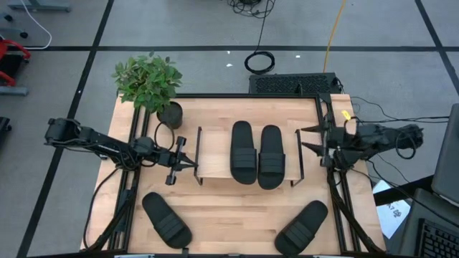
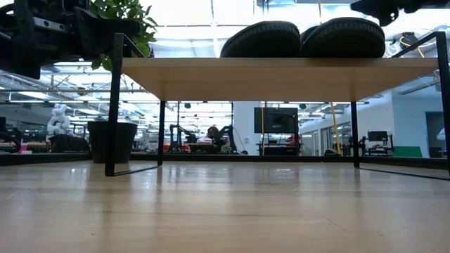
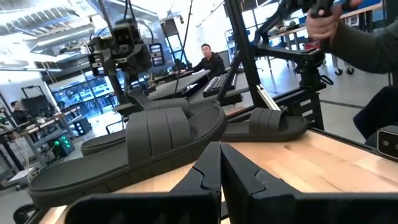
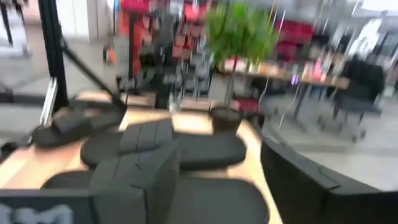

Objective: Pick and place slides into the shelf
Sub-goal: Adjust the black slide on the shelf

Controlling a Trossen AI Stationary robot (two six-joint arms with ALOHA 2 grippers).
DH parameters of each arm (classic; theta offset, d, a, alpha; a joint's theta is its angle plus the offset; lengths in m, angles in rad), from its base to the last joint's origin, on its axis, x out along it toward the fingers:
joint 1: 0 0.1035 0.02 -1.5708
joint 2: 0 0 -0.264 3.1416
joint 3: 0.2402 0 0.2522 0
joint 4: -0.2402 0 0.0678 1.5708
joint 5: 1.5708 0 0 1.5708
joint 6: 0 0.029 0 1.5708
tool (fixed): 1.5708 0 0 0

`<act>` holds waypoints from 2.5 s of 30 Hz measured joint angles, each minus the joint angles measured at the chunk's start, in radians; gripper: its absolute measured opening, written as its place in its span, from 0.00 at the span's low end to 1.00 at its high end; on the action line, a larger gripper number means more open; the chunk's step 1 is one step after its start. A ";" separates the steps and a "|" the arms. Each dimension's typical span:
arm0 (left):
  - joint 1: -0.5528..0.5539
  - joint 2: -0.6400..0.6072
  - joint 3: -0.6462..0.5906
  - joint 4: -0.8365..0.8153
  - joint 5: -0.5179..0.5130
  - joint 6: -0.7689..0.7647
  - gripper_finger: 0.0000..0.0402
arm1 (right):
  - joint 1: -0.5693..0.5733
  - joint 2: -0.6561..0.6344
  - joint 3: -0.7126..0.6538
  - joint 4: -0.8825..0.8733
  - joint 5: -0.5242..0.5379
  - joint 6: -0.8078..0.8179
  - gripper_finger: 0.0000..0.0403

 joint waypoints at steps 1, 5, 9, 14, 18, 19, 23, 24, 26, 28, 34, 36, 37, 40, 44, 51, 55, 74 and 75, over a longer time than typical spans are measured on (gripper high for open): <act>0.000 0.000 0.000 0.000 0.000 0.000 0.01 | -0.003 0.045 0.033 -0.036 0.004 0.022 0.57; 0.000 0.000 0.000 0.008 0.000 0.000 0.01 | -0.047 0.233 0.144 -0.154 0.025 0.043 0.59; 0.000 0.000 0.000 0.009 0.000 0.000 0.01 | -0.115 0.389 0.213 -0.182 -0.118 -0.019 0.56; 0.000 0.000 0.000 0.009 0.000 -0.015 0.01 | -0.239 0.539 0.317 -0.210 -0.454 -0.025 0.53; 0.000 0.000 0.000 0.009 0.000 -0.034 0.01 | -0.374 0.656 0.415 -0.300 -0.788 -0.006 0.53; 0.000 0.000 0.000 0.009 0.000 -0.034 0.01 | -0.407 0.681 0.437 -0.326 -0.864 -0.004 0.53; 0.000 0.000 0.000 0.008 0.000 -0.035 0.01 | -0.531 0.765 0.507 -0.405 -1.069 0.010 0.53; 0.000 0.000 0.000 0.006 0.000 -0.035 0.01 | -0.561 0.783 0.520 -0.431 -1.079 0.005 0.53; 0.000 0.000 0.000 0.004 0.000 -0.036 0.01 | -0.616 0.817 0.542 -0.479 -1.077 -0.010 0.53; 0.000 0.000 0.000 -0.005 0.000 -0.036 0.01 | -0.662 0.846 0.552 -0.521 -1.086 -0.033 0.53; 0.000 0.000 0.001 -0.057 0.000 -0.030 0.01 | -0.671 0.920 0.550 -0.552 -1.204 -0.052 0.53; 0.000 0.000 0.002 -0.065 0.000 -0.026 0.01 | -0.656 0.943 0.550 -0.552 -1.198 -0.055 0.53; 0.000 -0.001 0.002 -0.066 0.000 -0.024 0.01 | -0.648 0.953 0.550 -0.552 -1.185 -0.054 0.53; 0.000 -0.001 0.002 -0.068 0.000 -0.018 0.01 | -0.625 0.977 0.550 -0.560 -1.174 -0.062 0.53; 0.000 -0.001 0.002 -0.070 0.000 -0.017 0.01 | -0.604 1.004 0.549 -0.564 -1.145 -0.062 0.53; 0.000 -0.001 0.002 -0.077 0.001 -0.017 0.01 | -0.572 1.014 0.549 -0.565 -1.170 -0.055 0.53; 0.000 -0.001 0.002 -0.078 0.000 -0.017 0.01 | -0.551 1.014 0.549 -0.582 -1.176 -0.066 0.53; 0.000 0.000 0.002 -0.081 0.000 -0.016 0.01 | -0.535 1.013 0.549 -0.579 -1.134 -0.158 0.03; 0.000 0.000 0.002 -0.081 0.000 -0.016 0.01 | -0.535 1.013 0.549 -0.579 -1.134 -0.159 0.02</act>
